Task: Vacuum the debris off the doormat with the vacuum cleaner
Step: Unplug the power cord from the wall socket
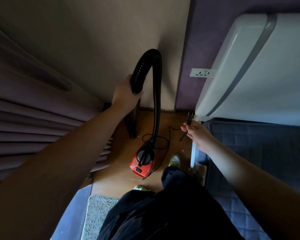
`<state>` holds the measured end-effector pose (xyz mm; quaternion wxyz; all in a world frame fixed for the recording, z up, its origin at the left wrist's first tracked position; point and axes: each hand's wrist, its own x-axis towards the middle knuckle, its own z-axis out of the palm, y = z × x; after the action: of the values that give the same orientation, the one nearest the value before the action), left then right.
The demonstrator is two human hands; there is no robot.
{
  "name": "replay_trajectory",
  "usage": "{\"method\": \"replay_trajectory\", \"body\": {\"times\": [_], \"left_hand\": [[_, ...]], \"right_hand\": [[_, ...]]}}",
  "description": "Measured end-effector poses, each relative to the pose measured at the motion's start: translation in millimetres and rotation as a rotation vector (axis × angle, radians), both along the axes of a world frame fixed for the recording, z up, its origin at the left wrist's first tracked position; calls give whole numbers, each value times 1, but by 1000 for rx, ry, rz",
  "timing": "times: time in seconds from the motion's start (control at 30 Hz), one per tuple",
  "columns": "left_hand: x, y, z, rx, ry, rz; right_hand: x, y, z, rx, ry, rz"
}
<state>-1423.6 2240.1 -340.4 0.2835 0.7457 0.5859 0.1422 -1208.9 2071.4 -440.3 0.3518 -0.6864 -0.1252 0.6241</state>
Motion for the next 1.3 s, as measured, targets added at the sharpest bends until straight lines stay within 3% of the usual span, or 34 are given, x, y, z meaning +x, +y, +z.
{"method": "replay_trajectory", "body": {"times": [0.53, 0.73, 0.97, 1.07, 1.3], "left_hand": [[40, -2, -12, -32, -194, 88], [52, 3, -21, -79, -145, -36], [56, 0, -33, -241, -76, -196], [60, -4, -35, -269, -39, -238], [80, -8, -37, -298, -15, -288]], "right_hand": [[7, -5, 42, 77, 246, -169], [13, 5, 102, 259, 578, -292], [-8, 28, 186, 563, 888, -121], [-22, 34, 194, 621, 833, -40], [-11, 20, 176, 548, 393, -40]]}}
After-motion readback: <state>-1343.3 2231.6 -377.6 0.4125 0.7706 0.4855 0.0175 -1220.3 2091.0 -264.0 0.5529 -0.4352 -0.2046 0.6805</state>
